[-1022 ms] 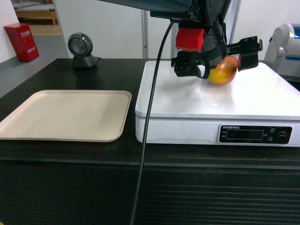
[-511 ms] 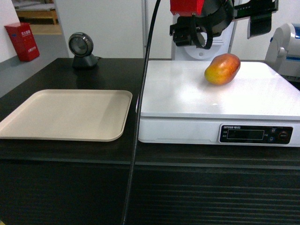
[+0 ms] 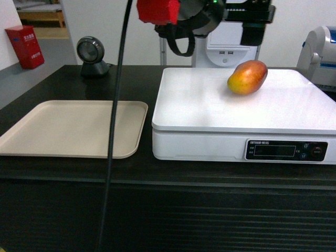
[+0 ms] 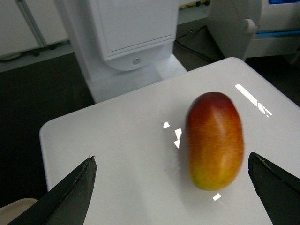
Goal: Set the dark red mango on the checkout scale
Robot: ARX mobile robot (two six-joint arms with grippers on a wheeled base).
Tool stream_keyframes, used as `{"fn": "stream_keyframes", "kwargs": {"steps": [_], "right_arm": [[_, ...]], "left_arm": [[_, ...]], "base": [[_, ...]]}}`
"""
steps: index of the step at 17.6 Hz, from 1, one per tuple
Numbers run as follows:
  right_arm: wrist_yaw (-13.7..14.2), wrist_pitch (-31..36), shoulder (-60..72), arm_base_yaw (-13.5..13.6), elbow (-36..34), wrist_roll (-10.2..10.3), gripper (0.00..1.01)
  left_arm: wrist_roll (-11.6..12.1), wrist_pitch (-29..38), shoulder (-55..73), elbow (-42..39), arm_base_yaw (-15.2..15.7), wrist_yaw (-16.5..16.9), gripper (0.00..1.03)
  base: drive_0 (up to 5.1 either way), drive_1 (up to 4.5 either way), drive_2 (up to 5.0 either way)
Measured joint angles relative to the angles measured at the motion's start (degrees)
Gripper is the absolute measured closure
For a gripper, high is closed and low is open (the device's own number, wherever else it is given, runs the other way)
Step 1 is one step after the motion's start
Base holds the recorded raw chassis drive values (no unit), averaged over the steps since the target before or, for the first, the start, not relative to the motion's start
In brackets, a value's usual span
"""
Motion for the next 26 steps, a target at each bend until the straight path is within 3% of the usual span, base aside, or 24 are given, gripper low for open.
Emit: {"fn": "stream_keyframes", "kwargs": {"steps": [1,2,3,4,6,7,8,10,16,23,24,26], "right_arm": [[0.0,0.0,0.0,0.0,0.0,0.0,0.03],[0.0,0.0,0.0,0.0,0.0,0.0,0.03],[0.0,0.0,0.0,0.0,0.0,0.0,0.03],[0.0,0.0,0.0,0.0,0.0,0.0,0.03],[0.0,0.0,0.0,0.0,0.0,0.0,0.03],[0.0,0.0,0.0,0.0,0.0,0.0,0.03],[0.0,0.0,0.0,0.0,0.0,0.0,0.03],[0.0,0.0,0.0,0.0,0.0,0.0,0.03],[0.0,0.0,0.0,0.0,0.0,0.0,0.03],[0.0,0.0,0.0,0.0,0.0,0.0,0.03],[0.0,0.0,0.0,0.0,0.0,0.0,0.03],[0.0,0.0,0.0,0.0,0.0,0.0,0.03]], "left_arm": [[0.0,0.6,-0.2,-0.8,1.3,0.0,0.05],[0.4,11.3,-0.8,-5.4,2.2,-5.5,0.10],[0.5,22.4,-4.5,-14.4,4.0,-14.1,0.21],[0.5,31.1,-9.6,-24.7,6.4,-17.6,0.32],[0.5,43.5,-22.3,-40.7,14.7,-13.4,0.54],[0.5,46.3,-28.4,-47.6,19.4,-10.4,0.64],[0.5,46.7,-34.1,-55.4,23.9,-6.4,0.77],[0.5,46.0,-41.5,-68.0,29.9,1.7,1.01],[0.7,48.0,-56.5,-84.4,30.3,2.4,1.01],[0.7,40.0,-74.2,-93.4,30.3,2.4,1.01],[0.7,43.2,-74.6,-95.2,30.3,2.4,1.01],[0.7,40.3,-76.3,-96.9,30.3,2.4,1.01]], "base": [[0.0,0.00,0.0],[0.0,0.00,0.0],[0.0,0.00,0.0],[0.0,0.00,0.0],[0.0,0.00,0.0],[0.0,0.00,0.0],[0.0,0.00,0.0],[0.0,0.00,0.0],[0.0,0.00,0.0],[0.0,0.00,0.0],[0.0,0.00,0.0],[0.0,0.00,0.0]]}}
